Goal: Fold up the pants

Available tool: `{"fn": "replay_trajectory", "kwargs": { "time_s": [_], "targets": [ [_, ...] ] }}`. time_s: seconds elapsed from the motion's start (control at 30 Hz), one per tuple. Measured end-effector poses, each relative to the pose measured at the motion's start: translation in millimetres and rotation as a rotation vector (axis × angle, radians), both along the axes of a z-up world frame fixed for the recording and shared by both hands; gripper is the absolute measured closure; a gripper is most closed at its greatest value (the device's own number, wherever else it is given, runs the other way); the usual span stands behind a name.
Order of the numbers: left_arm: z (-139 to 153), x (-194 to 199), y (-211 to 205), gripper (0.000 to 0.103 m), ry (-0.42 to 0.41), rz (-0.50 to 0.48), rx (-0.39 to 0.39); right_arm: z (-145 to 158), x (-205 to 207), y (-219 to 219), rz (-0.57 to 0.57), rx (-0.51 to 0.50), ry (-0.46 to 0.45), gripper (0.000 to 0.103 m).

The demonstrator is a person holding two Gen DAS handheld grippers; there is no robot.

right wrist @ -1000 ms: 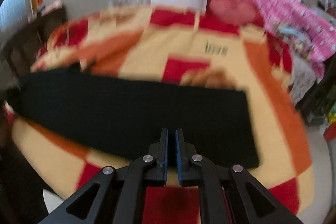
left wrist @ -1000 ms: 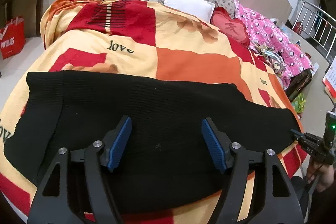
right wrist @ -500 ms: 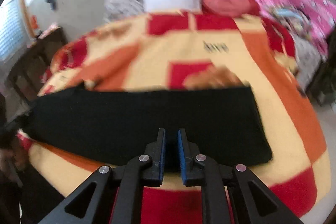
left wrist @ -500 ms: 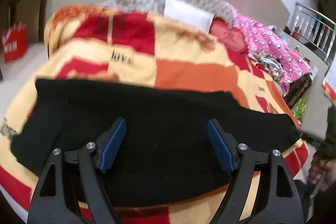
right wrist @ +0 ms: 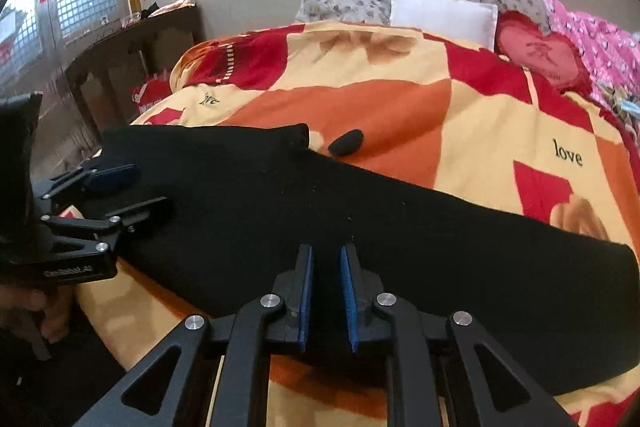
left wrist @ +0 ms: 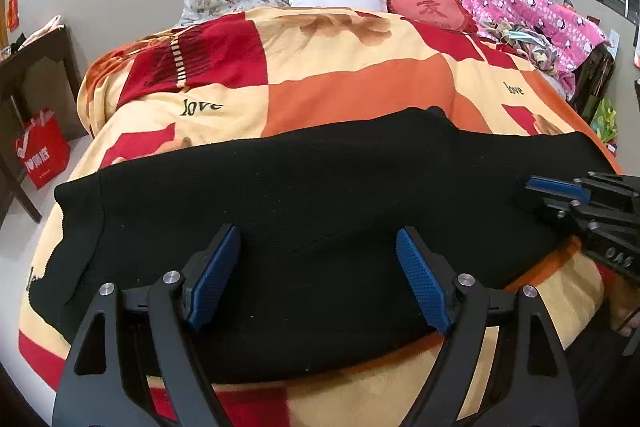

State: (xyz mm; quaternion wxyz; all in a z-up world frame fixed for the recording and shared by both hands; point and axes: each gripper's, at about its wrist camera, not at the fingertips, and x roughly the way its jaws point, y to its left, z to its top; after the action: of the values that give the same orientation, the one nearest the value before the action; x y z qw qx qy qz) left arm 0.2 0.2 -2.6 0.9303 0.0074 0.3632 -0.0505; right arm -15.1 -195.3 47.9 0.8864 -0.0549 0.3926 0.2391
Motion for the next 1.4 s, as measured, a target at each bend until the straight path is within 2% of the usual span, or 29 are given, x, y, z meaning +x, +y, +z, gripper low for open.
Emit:
{"fn": "replay_trajectory", "kwargs": {
  "time_s": [0.07, 0.17, 0.3, 0.43, 0.47, 0.5, 0.57, 0.6, 0.67, 0.73, 0.8, 0.9, 1.07, 1.1, 1.17, 1.27, 1.4],
  "targets": [
    [-0.3, -2.2, -1.5, 0.021, 0.000, -0.002, -0.003, 7.6, -5.7, -9.3, -0.015, 0.009, -0.009, 0.090],
    [-1.1, -1.9, -0.9, 0.021, 0.000, -0.002, -0.003, 25.9, -17.9, -34.8, -0.081, -0.020, -0.087, 0.090],
    [-0.6, -2.4, -1.7, 0.021, -0.001, 0.000, -0.003, 39.1, -23.7, -93.8, -0.209, -0.027, -0.116, 0.088],
    [-0.7, -2.5, -0.9, 0.021, 0.000, -0.002, -0.003, 18.9, -12.1, -142.6, -0.328, -0.046, -0.019, 0.088],
    [-0.6, -2.0, -0.4, 0.021, 0.000, -0.003, -0.003, 6.3, -6.3, -155.0, -0.352, -0.032, 0.051, 0.088],
    [-0.6, -2.2, -0.4, 0.021, 0.000, -0.003, -0.003, 0.0, -4.3, -161.4, -0.355, -0.009, 0.083, 0.088],
    [-0.6, -2.1, -0.6, 0.021, -0.001, -0.003, -0.005, 4.1, -6.3, -174.2, -0.358, 0.078, 0.090, 0.088],
    [-0.5, -2.4, -0.6, 0.021, -0.002, -0.003, -0.007, 7.1, -7.5, -177.7, -0.367, 0.087, 0.081, 0.088],
    [0.6, -3.9, -0.8, 0.021, -0.006, -0.003, -0.015, 22.6, -23.2, -188.1, -0.423, 0.124, -0.035, 0.088],
    [1.5, -4.9, -0.6, 0.021, -0.011, -0.001, -0.023, 32.8, -37.7, -200.9, -0.475, 0.182, -0.098, 0.086],
    [2.4, -5.5, -0.6, 0.021, -0.014, 0.001, -0.025, 37.7, -50.7, -220.0, -0.570, 0.233, -0.108, 0.076],
    [2.4, -5.6, 0.3, 0.021, -0.013, -0.001, -0.025, 32.7, -59.2, -250.4, -0.654, 0.394, -0.044, 0.071],
    [2.3, -5.5, 0.0, 0.021, -0.013, -0.001, -0.024, -6.4, -57.2, -283.9, -0.744, 0.744, 0.213, 0.069],
    [2.3, -5.5, 0.0, 0.021, -0.013, 0.000, -0.024, -12.9, -55.0, -286.3, -0.753, 0.787, 0.254, 0.069],
    [2.3, -5.6, 0.1, 0.021, -0.013, 0.000, -0.025, -21.4, -49.4, -287.2, -0.780, 0.806, 0.320, 0.068],
    [2.2, -5.5, 0.0, 0.021, -0.013, -0.001, -0.025, -19.6, -43.8, -287.0, -0.811, 0.805, 0.334, 0.068],
    [2.2, -5.5, 0.1, 0.021, -0.013, 0.000, -0.025, -22.0, -31.2, -286.0, -0.798, 0.817, 0.352, 0.068]
  ]
}}
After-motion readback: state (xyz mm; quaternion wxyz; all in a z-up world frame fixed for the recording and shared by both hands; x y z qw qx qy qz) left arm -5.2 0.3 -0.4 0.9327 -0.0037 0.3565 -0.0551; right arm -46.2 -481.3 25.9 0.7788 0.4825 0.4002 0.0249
